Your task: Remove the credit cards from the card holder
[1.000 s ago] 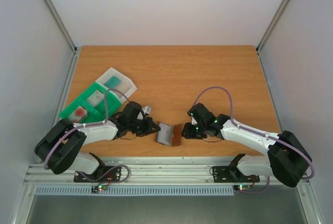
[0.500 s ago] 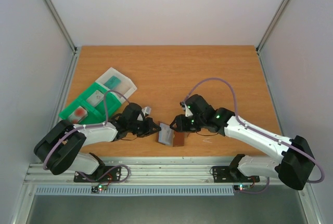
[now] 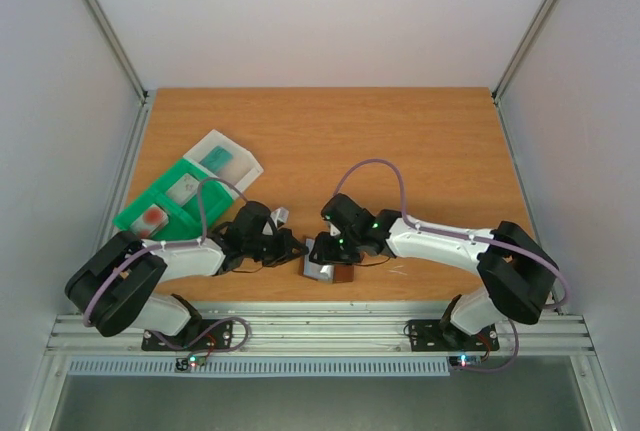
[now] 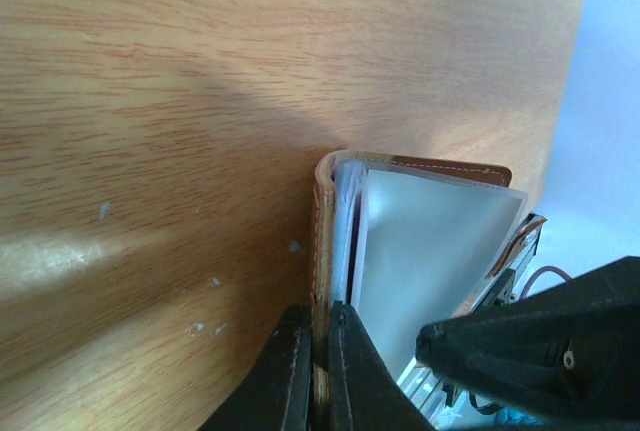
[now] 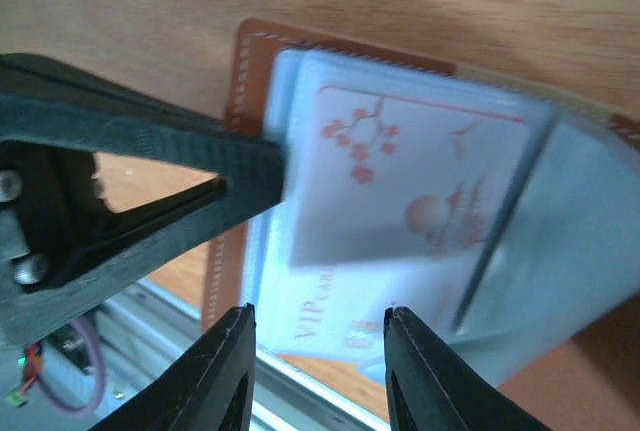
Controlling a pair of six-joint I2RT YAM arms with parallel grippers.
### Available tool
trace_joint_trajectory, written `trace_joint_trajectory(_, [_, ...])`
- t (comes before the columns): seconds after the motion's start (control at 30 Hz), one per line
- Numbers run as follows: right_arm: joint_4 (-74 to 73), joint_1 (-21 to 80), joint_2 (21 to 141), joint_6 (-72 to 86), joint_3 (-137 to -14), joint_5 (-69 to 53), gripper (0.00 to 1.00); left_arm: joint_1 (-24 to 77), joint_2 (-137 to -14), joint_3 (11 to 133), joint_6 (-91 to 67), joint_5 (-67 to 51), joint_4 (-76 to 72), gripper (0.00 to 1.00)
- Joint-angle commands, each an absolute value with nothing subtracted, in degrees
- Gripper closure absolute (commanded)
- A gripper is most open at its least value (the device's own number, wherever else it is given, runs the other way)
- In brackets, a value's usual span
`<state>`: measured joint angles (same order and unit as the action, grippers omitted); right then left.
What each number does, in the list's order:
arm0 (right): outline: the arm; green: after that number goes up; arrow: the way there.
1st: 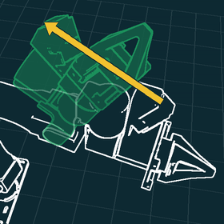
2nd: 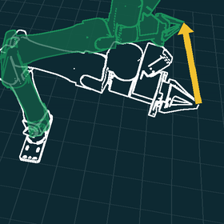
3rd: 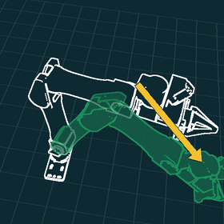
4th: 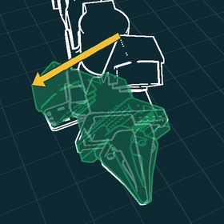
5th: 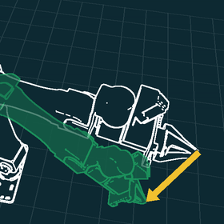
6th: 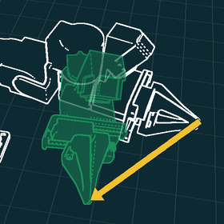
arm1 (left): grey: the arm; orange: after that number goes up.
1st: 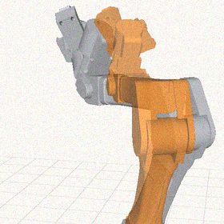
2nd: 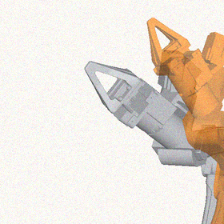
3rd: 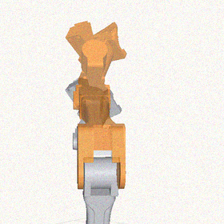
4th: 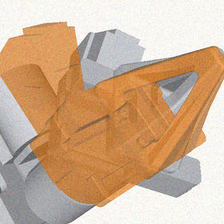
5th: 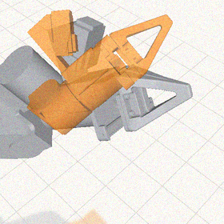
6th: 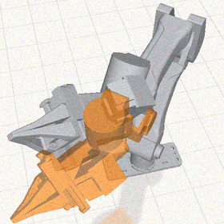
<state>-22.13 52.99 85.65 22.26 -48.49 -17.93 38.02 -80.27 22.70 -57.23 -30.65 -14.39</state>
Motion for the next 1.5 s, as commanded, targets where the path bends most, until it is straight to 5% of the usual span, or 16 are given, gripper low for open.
trace_joint_trajectory(0.0, [-28.7, 53.3, 86.5, 21.8, -51.0, -11.2, 0.63, 38.4, -79.4, 22.0, -57.7, -31.0, -18.4, 1.00])
trace_joint_trajectory(0.73, [-13.0, 50.6, 86.8, 24.4, -39.8, -16.3, 0.81, 38.4, -73.8, 22.7, -52.4, -23.1, -2.5, 0.81])
trace_joint_trajectory(1.13, [-9.9, 48.7, 87.7, 24.4, -38.3, -18.3, 0.85, 38.4, -68.7, 24.7, -51.2, -21.6, 5.9, 0.62])
trace_joint_trajectory(1.47, [-9.2, 48.7, 88.3, 24.6, -37.0, -18.2, 0.87, 38.4, -73.8, 24.7, -52.0, -29.8, -7.3, 0.88])
